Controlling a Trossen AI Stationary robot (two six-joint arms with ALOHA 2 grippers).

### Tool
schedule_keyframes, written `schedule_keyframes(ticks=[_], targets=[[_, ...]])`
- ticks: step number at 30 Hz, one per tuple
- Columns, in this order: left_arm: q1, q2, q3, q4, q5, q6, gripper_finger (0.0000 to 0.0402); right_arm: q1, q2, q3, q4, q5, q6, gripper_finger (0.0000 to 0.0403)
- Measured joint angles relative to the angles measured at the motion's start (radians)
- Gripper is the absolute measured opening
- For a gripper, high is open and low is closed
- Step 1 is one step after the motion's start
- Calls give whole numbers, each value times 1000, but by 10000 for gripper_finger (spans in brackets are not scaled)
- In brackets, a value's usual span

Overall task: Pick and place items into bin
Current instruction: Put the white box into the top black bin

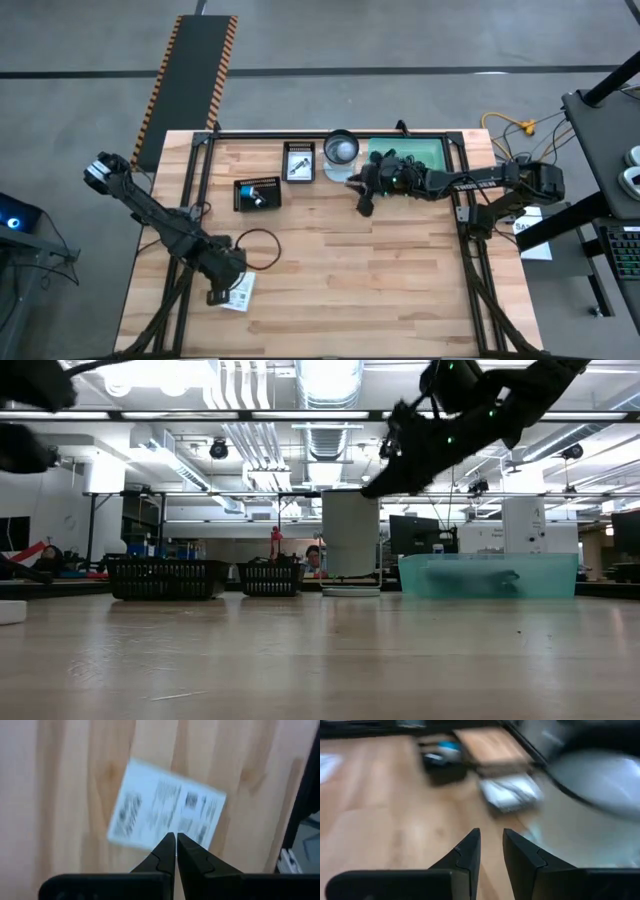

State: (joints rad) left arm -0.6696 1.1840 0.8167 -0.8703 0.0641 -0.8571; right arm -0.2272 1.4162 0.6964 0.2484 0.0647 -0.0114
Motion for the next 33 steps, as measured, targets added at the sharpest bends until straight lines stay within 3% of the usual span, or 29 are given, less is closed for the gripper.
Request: schedule_keyframes(ticks=[9,17,23,28,33], targets=[[-20,11,-23,-5,70,-428,0,259,139,5,344,-17,-448,59],[-29,15,-39,-53,89,-675,0,406,384,173,375,-14,-678,78],[-45,14,-95,-16,115,-814,0,461,528,361,314,-14,-798,112],[-52,21,-125,59,116,-840,0,472,630,540,159,-17,-835,136],[-51,40,-153,132,100,-864,0,471,732,709,-2,-92,-831,141]])
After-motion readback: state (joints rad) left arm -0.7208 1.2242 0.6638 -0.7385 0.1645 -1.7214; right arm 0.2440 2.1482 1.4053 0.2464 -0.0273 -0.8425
